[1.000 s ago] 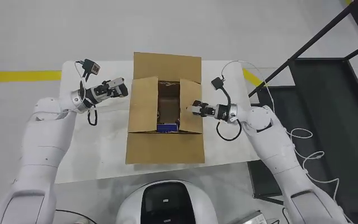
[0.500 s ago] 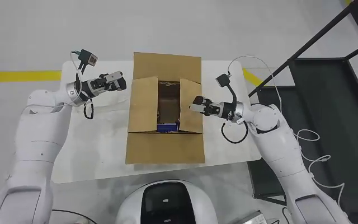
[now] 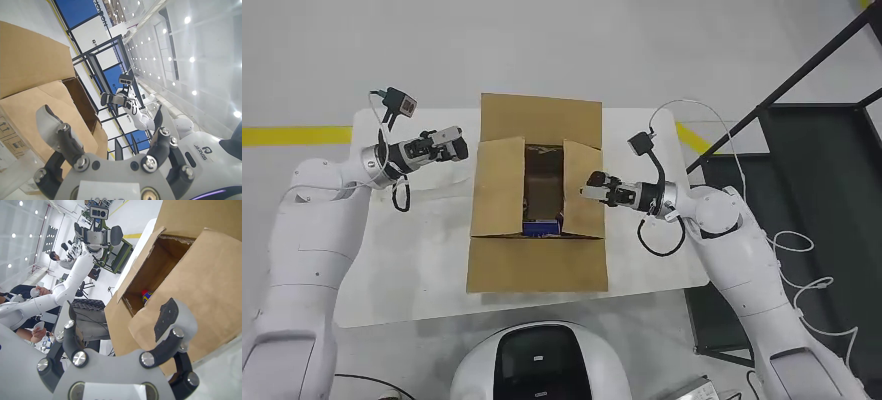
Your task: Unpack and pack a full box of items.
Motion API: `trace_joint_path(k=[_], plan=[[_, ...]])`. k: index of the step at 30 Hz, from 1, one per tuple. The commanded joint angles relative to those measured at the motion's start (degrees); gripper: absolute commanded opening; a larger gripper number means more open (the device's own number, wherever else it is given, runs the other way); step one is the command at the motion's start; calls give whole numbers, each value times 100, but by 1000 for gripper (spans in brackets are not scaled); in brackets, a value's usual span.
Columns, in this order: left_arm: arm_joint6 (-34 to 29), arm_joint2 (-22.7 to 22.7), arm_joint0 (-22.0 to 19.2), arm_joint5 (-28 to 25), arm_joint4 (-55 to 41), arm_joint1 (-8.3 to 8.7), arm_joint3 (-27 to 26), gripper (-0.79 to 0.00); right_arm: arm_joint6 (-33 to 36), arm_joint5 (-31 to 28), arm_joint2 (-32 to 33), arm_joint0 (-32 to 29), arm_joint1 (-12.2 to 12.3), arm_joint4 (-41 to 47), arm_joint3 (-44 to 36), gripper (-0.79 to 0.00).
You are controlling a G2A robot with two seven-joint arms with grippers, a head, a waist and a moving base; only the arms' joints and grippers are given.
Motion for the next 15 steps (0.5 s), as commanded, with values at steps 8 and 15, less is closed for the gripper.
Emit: trace_joint_path(k=[8, 15], plan=[[1174, 151, -101, -42, 1253, 6, 269, 0, 619, 735, 242, -221, 82, 821, 68, 0], [1521, 612, -749, -635, 1511, -197, 1033, 0, 791, 1156, 1008, -995, 249, 1234, 13, 0]])
